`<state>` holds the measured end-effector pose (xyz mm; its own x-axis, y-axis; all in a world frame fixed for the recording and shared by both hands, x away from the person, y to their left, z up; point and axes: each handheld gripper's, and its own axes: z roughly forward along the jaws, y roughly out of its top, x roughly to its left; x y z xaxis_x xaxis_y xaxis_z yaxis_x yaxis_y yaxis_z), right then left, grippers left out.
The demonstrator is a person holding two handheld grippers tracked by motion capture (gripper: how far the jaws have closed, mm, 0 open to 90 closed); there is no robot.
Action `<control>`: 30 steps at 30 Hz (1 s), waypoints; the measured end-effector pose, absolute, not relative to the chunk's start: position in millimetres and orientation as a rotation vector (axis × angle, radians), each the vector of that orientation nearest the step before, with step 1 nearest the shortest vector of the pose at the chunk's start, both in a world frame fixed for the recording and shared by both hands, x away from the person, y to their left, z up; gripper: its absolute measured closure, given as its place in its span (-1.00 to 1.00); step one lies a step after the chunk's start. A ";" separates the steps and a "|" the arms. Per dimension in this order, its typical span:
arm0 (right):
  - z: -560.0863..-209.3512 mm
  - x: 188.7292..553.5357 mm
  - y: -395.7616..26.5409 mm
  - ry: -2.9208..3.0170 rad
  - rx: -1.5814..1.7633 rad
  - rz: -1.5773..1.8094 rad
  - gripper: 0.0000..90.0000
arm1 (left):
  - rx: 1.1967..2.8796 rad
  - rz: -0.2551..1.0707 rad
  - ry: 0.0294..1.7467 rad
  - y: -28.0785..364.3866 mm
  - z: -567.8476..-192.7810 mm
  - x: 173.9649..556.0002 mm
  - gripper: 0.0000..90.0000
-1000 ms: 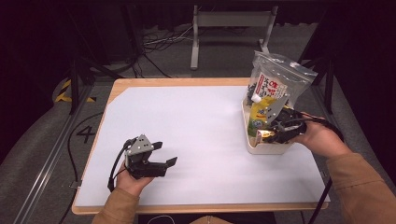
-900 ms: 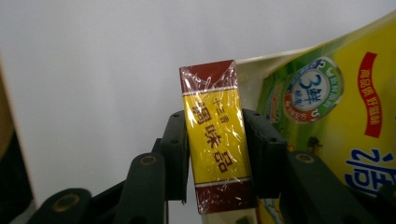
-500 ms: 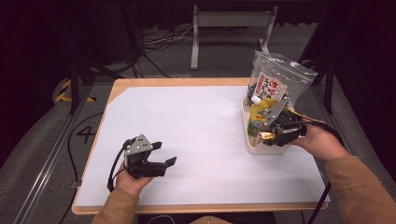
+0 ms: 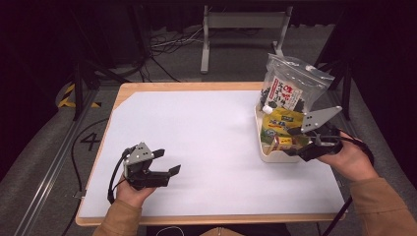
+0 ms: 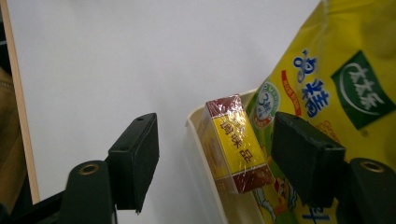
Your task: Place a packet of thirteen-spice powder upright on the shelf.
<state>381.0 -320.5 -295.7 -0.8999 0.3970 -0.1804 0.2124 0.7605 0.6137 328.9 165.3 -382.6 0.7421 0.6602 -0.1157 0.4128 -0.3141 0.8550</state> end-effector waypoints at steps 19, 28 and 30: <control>-314.5 335.1 -376.7 2.344 0.762 1.211 -0.91 | 1.926 0.368 0.859 192.7 -384.8 321.4 -0.54; -340.5 326.1 -393.5 2.190 0.850 1.338 -1.00 | 1.905 0.375 0.871 201.0 -386.4 319.7 -0.55; -348.4 327.8 -395.6 2.195 0.875 1.342 -1.00 | 1.905 0.375 0.870 201.4 -386.7 319.9 -0.55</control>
<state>327.8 -395.6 -348.4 -0.7130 0.7006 -0.0283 0.2939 0.3353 0.8951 319.9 201.4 -386.7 0.6968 0.7095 -0.1057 0.4102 -0.2732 0.8701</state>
